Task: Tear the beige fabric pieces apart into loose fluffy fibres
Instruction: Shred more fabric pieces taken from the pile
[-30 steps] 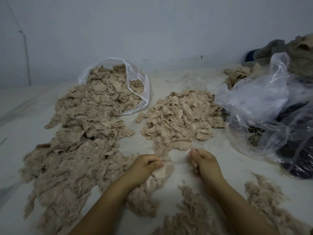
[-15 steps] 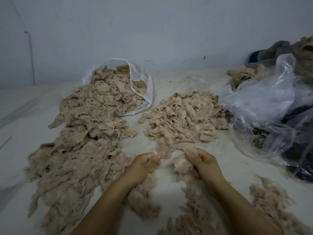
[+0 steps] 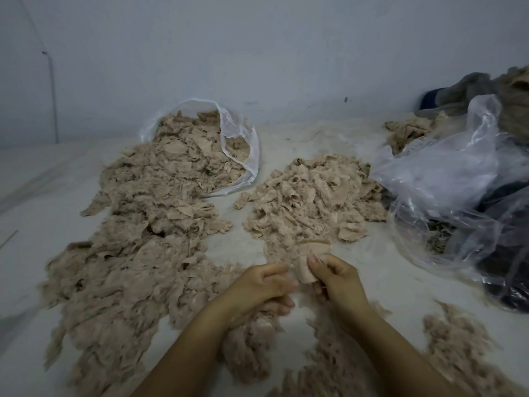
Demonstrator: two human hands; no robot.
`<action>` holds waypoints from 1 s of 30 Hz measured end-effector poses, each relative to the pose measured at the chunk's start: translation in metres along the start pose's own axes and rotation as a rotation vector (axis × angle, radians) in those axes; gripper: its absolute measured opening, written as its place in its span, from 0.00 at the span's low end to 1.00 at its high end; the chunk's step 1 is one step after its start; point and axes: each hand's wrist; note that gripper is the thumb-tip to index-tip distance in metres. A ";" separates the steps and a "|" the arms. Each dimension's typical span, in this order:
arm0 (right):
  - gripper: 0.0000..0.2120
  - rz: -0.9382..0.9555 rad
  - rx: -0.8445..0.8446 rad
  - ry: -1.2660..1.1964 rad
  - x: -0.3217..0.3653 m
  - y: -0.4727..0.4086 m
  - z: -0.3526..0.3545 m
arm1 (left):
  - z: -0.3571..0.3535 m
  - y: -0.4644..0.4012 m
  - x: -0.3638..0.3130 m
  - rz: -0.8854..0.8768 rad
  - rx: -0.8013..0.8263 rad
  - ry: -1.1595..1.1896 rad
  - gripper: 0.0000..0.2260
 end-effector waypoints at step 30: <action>0.04 -0.047 0.056 -0.010 0.005 0.000 -0.006 | -0.012 -0.008 -0.013 0.035 -0.201 -0.106 0.17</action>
Point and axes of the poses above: each hand's wrist, its own y-axis away from the middle knuckle, its own z-axis out of the back of the hand, x = y × z, and after that the axes turned 9 degrees about z, right-handed
